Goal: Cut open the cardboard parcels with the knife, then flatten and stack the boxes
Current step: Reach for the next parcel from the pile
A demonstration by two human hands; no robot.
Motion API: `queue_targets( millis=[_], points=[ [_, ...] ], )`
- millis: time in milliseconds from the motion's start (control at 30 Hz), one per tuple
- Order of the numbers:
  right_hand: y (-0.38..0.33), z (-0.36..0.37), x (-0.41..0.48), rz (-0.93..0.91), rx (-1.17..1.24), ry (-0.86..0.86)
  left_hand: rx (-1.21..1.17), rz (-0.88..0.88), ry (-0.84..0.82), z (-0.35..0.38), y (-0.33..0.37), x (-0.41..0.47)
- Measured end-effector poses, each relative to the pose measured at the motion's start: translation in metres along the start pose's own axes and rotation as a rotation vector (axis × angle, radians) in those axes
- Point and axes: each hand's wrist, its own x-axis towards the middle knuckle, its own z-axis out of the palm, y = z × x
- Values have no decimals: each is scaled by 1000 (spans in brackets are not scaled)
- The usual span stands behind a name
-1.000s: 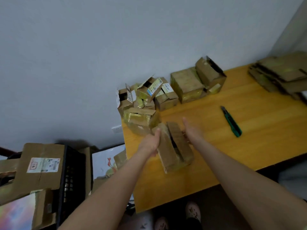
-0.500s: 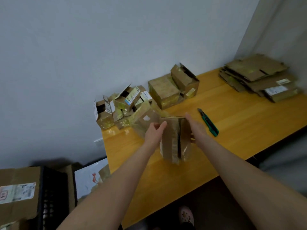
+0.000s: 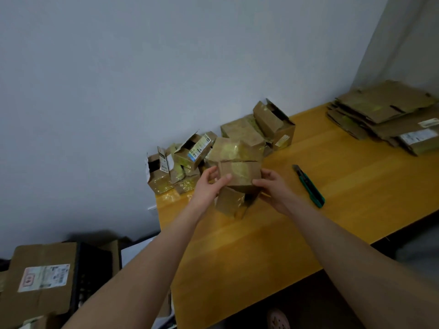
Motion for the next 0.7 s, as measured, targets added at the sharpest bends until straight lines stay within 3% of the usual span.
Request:
queue_targets(
  millis=[167, 267, 367, 533, 700],
  points=[
    [-7, 11, 1, 6, 59, -53, 36, 68, 108, -8, 0, 6],
    [-3, 17, 1, 60, -34, -17, 182, 45, 91, -10, 5, 13],
    [5, 27, -1, 150, -201, -12, 481, 4, 56, -7, 7, 18],
    [14, 38, -7, 245, -240, -10, 1362, -52, 51, 5, 17, 13],
    [20, 45, -3, 275, -247, -55, 1563, -181, -6, 11, -1, 9]
  ],
)
